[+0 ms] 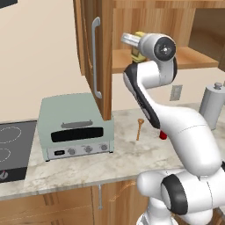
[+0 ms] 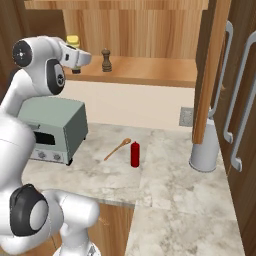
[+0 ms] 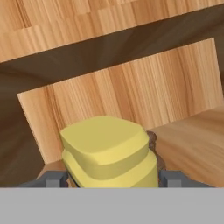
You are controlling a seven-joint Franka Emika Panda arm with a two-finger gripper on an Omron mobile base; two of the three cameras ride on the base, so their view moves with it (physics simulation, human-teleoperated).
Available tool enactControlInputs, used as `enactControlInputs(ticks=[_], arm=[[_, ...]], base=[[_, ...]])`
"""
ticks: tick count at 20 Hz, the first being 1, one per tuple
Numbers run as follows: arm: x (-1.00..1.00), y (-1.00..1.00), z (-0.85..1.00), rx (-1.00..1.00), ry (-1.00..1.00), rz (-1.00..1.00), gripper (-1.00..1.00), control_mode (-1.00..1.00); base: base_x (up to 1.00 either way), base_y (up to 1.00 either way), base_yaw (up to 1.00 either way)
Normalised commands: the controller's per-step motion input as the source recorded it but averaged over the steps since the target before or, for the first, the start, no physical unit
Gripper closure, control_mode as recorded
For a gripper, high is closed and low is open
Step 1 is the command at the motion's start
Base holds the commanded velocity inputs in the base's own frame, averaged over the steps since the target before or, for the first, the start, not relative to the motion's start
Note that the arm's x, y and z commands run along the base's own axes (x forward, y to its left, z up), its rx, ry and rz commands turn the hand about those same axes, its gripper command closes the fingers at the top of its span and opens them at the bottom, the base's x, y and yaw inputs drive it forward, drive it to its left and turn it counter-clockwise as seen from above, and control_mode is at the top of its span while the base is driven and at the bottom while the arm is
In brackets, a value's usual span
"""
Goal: There are various items on the counter. Only move the condiments/shakers into the cabinet.
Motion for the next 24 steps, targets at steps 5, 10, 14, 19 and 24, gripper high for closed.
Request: enactControlInputs(ticks=[5, 10, 14, 19, 24], arm=[[0.34, 0.00, -0.13, 0.00, 0.00, 0.00, 1.00, -1.00], [0.41, 0.00, -0.15, 0.00, 0.03, 0.00, 1.00, -1.00], [0.53, 0.00, -0.09, 0.00, 0.03, -0.01, 1.00, -1.00], [0.50, 0.02, -0.10, 0.00, 0.01, -0.01, 1.00, -1.00], [0.47, 0.07, -0.15, 0.00, 0.00, -0.01, 1.00, -1.00]], base=[[0.00, 0.00, 0.00], [0.00, 0.00, 0.00], [0.00, 0.00, 0.00], [0.00, 0.00, 0.00], [0.00, 0.00, 0.00]])
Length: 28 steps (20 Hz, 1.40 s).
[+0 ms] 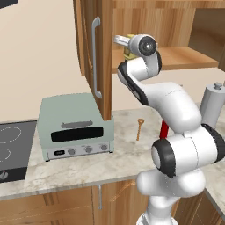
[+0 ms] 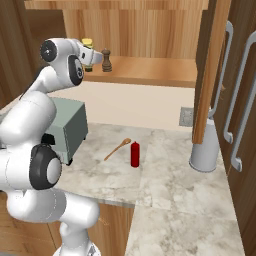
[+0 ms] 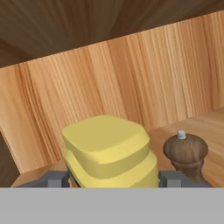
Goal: There are various items on the counter. Only move the condiments/shakers into the cabinet.
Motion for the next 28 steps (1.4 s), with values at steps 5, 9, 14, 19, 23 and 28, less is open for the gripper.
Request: enactControlInputs(ticks=[5, 9, 14, 19, 23, 28], arm=[[0.43, 0.04, -0.10, 0.00, 0.00, -0.02, 1.00, -1.00], [0.27, 0.00, -0.40, 0.00, 0.03, -0.01, 1.00, -1.00], [0.19, 0.01, -0.24, -0.01, 0.02, 0.00, -1.00, -1.00], [0.00, 0.00, 0.00, 0.00, 0.00, 0.00, -1.00, -1.00], [-0.35, 0.00, 0.00, -0.02, 0.00, 0.00, -1.00, -1.00], [-0.51, 0.00, -0.07, -0.10, -0.02, 0.00, -1.00, -1.00]], base=[[0.00, 0.00, 0.00], [0.00, 0.00, 0.00], [0.00, 0.00, 0.00], [0.00, 0.00, 0.00], [0.00, 0.00, 0.00], [0.00, 0.00, 0.00]])
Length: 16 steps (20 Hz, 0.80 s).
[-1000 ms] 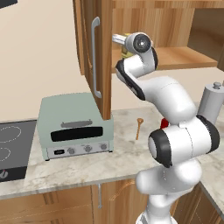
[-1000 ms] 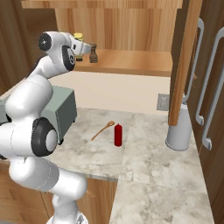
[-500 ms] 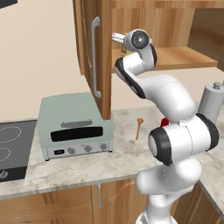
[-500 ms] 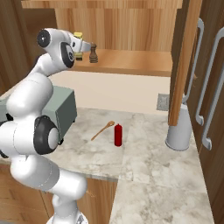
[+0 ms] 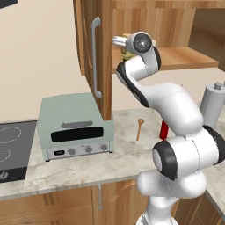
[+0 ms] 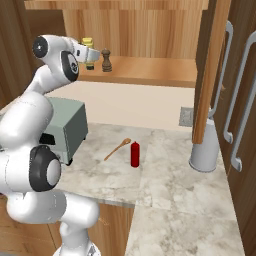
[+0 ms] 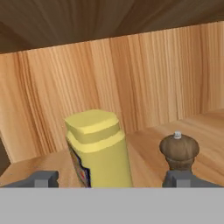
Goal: There are various items on the counter. Only move the condiments/shakers into the cabinet.
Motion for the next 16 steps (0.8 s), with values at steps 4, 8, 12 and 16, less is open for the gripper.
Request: enactControlInputs(ticks=[4, 8, 12, 16], arm=[[-0.84, 0.00, -0.24, -0.09, 0.00, 0.00, -1.00, -1.00], [-1.00, -0.06, -0.33, -0.01, 0.04, 0.00, -1.00, -1.00], [-1.00, -0.28, -0.38, 0.00, 0.13, 0.00, -1.00, -1.00], [-1.00, -0.60, -0.31, 0.03, 0.18, 0.00, -1.00, -1.00]], base=[[0.00, 0.00, 0.00], [0.00, 0.00, 0.00], [0.00, 0.00, 0.00], [0.00, 0.00, 0.00]])
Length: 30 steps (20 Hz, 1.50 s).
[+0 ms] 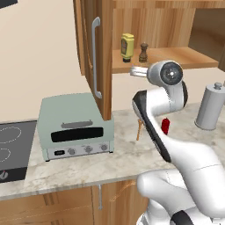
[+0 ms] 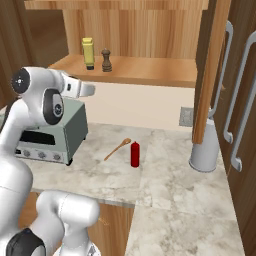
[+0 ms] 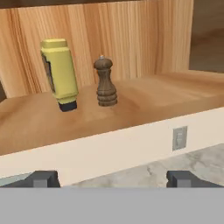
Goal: There are various items on the counter. Only move the condiments/shakers into the cabinet.
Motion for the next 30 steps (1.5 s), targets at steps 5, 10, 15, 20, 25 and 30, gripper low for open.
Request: enactControlInputs(ticks=[5, 10, 15, 20, 25, 30], arm=[[-1.00, -0.68, -0.35, 0.06, 0.32, 0.00, -1.00, -1.00], [-0.83, -0.92, -0.72, 0.11, 0.41, 0.00, -1.00, -1.00], [-0.29, -1.00, -0.86, 0.12, 0.40, 0.03, -1.00, -1.00], [0.05, -0.87, -0.54, 0.06, 0.23, 0.14, -1.00, -1.00], [0.08, -0.41, -0.48, 0.00, 0.01, 0.33, -1.00, -1.00], [0.01, -0.08, -0.41, 0.01, -0.32, 0.42, -1.00, -1.00]], base=[[0.00, 0.00, 0.00], [0.00, 0.00, 0.00], [0.00, 0.00, 0.00], [0.00, 0.00, 0.00], [0.00, 0.00, 0.00], [0.00, 0.00, 0.00]])
